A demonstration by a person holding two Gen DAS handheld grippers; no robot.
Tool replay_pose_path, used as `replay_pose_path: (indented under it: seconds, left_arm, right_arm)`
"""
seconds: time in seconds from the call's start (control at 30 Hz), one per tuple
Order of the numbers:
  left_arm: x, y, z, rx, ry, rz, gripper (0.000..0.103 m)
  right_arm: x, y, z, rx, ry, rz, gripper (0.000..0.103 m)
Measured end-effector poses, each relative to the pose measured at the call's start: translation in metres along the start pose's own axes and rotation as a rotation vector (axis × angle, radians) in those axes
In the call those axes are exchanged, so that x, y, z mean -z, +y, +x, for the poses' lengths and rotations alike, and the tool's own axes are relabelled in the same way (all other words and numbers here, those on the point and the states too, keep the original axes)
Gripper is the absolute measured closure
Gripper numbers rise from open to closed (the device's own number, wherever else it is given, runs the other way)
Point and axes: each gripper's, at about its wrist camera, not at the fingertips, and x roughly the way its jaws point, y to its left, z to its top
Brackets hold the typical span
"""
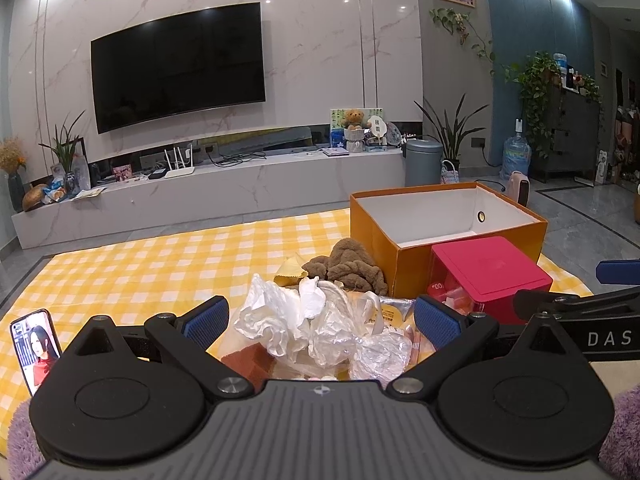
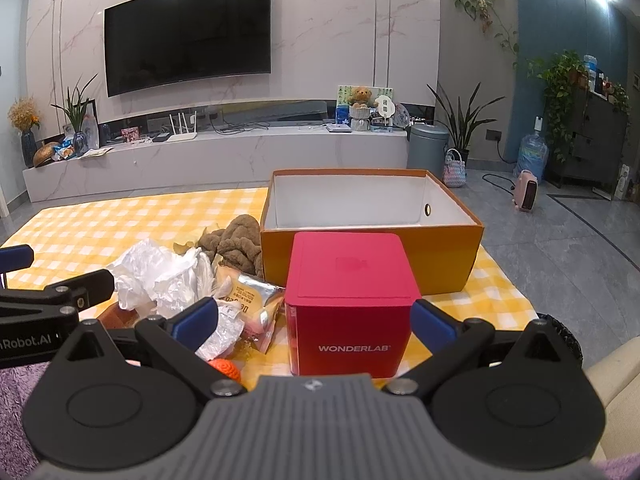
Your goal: Organize soft objects
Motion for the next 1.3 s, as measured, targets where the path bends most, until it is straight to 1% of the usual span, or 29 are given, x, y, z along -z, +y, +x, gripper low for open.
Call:
replay_pose_path:
  seconds: [1.3]
  left_arm:
    - [0.0010,0.0017,0.0013,0.002,0.005,-0.001,0.000]
  right_arm:
    - [-0.0006,-0.0005,0.0004,-0.004,0.010,0.003,0.003]
